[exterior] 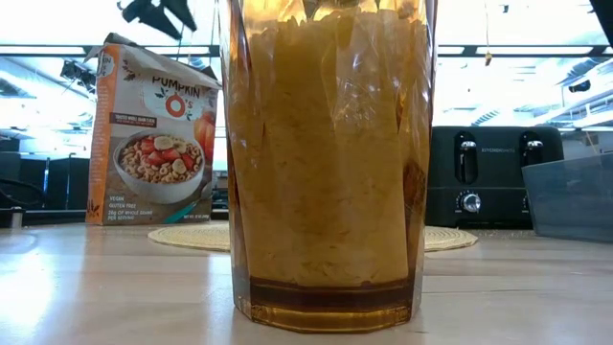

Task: Arrange a breakfast setting
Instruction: Pour the cereal from the brown cereal box into the gray bowl

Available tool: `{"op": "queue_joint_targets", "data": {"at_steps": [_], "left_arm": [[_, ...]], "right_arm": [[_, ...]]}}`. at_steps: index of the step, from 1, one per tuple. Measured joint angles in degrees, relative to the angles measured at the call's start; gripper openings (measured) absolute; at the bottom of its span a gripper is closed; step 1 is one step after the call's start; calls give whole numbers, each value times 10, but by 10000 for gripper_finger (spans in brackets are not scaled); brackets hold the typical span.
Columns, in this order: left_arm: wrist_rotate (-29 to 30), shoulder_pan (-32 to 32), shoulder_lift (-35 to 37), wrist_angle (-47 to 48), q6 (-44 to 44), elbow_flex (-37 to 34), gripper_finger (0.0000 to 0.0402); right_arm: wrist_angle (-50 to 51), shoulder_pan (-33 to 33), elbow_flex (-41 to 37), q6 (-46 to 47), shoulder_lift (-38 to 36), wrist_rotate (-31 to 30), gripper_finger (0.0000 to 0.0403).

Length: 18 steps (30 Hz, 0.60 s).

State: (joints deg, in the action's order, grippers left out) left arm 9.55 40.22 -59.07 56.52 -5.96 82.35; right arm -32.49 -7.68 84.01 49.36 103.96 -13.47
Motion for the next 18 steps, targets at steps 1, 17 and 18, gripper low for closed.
{"op": "queue_joint_targets", "data": {"at_steps": [1,17,18], "left_arm": [[-1,2,-3,9,8,-1,260],[-24,2,-84,36,58,-40,252],[-24,2,-85,36,58,-40,252]], "right_arm": [[0,0,0,0,0,0,174],[0,0,0,0,0,0,174],[0,0,0,0,0,0,174]]}}
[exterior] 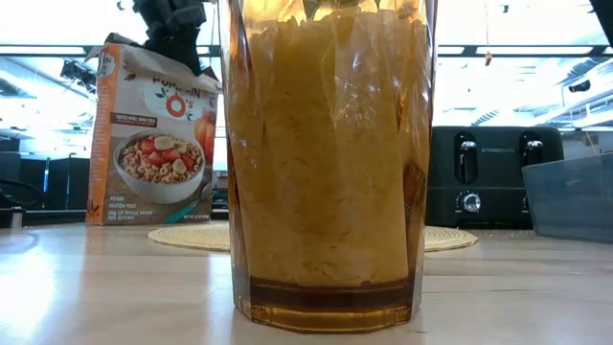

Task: Arrange a breakfast setting
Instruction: Pour the cereal from the brown cereal box into the gray bowl

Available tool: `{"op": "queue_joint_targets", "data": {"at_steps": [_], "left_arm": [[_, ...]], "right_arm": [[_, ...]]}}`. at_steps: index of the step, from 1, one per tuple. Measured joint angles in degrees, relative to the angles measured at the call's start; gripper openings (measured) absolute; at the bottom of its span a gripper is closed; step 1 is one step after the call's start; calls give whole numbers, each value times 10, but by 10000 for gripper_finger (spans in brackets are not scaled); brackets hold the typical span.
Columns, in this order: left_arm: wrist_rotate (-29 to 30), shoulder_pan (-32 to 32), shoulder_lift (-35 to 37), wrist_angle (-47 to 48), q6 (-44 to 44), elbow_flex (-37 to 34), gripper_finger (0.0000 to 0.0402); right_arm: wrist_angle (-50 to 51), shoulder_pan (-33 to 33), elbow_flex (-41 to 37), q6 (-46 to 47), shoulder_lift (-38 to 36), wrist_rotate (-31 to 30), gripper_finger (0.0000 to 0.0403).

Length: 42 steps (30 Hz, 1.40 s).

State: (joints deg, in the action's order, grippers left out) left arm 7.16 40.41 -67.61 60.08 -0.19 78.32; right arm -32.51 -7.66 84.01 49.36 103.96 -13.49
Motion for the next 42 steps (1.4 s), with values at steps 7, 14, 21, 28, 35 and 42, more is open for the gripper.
{"op": "queue_joint_targets", "data": {"at_steps": [7,14,21,28,35,42], "left_arm": [[-9,-15,3,7,-9,8,252],[-14,-36,5,29,-24,58,252],[-20,-43,-4,38,-46,30,245],[-20,-33,-30,40,-51,-15,198],[-21,-33,-37,42,-11,-26,109],[-10,-32,-36,42,-4,-26,11]], "right_arm": [[0,0,0,0,0,0,174],[0,0,0,0,0,1,174],[0,0,0,0,0,1,174],[0,0,0,0,0,1,174],[0,0,0,0,0,1,174],[0,0,0,0,0,1,174]]}}
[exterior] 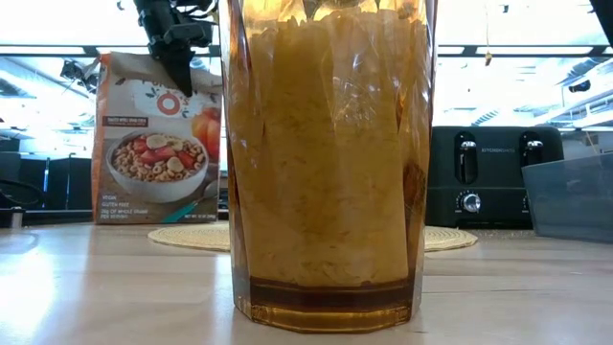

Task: Arrange a breakfast setting
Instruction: Pour the cereal from the brown cereal box into the gray bowl

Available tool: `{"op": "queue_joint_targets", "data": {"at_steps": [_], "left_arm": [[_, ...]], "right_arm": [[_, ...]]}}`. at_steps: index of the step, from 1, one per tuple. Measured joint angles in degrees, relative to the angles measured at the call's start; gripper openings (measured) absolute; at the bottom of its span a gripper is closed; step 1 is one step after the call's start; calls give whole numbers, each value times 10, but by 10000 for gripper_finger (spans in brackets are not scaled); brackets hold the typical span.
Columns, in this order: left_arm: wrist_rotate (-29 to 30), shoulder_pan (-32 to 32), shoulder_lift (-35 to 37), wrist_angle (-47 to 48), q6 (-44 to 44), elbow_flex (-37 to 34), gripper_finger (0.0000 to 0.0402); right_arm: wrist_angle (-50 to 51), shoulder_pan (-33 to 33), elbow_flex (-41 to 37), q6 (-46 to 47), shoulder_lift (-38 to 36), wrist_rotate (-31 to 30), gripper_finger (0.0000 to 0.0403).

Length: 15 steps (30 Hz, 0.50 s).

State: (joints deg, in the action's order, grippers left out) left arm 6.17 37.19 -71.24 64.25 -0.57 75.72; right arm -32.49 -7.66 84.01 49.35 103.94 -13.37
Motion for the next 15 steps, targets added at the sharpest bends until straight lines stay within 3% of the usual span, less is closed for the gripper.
{"op": "queue_joint_targets", "data": {"at_steps": [15], "left_arm": [[1,0,0,0,13,0,10]], "right_arm": [[0,0,0,0,0,0,174]]}}
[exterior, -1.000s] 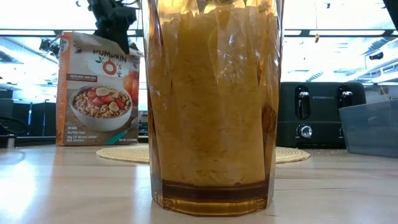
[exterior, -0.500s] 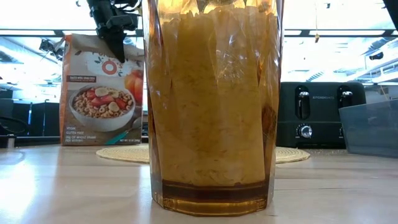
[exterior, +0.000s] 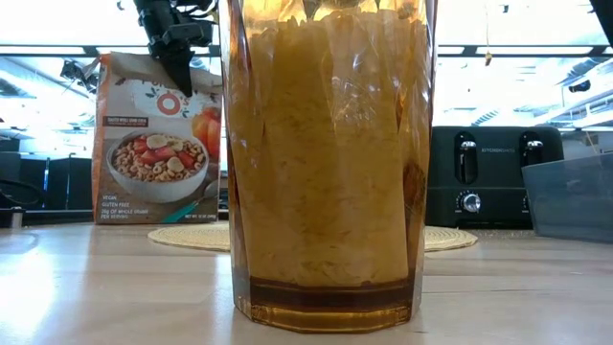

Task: Arrange a breakfast setting
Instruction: Pour the cereal from the brown cereal box into the gray bowl

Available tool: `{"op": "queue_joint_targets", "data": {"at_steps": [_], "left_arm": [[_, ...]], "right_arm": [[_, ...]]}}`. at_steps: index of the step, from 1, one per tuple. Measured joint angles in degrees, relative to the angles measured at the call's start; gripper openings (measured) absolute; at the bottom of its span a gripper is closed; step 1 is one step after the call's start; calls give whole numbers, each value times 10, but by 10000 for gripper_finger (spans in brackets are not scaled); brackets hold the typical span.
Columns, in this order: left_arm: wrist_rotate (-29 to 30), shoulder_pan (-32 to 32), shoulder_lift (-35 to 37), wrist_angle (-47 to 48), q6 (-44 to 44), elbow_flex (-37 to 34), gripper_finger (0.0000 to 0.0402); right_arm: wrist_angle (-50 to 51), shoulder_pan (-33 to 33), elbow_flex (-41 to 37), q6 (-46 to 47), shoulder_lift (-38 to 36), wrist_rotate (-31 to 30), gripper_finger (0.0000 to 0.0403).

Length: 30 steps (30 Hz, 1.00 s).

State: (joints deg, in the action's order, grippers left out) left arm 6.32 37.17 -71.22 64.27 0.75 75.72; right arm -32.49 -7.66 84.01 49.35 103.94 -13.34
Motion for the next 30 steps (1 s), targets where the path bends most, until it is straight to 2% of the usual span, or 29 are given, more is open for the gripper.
{"op": "queue_joint_targets", "data": {"at_steps": [30], "left_arm": [[0,0,0,-1,15,0,13]], "right_arm": [[-17,-57,0,0,-2,11,174]]}}
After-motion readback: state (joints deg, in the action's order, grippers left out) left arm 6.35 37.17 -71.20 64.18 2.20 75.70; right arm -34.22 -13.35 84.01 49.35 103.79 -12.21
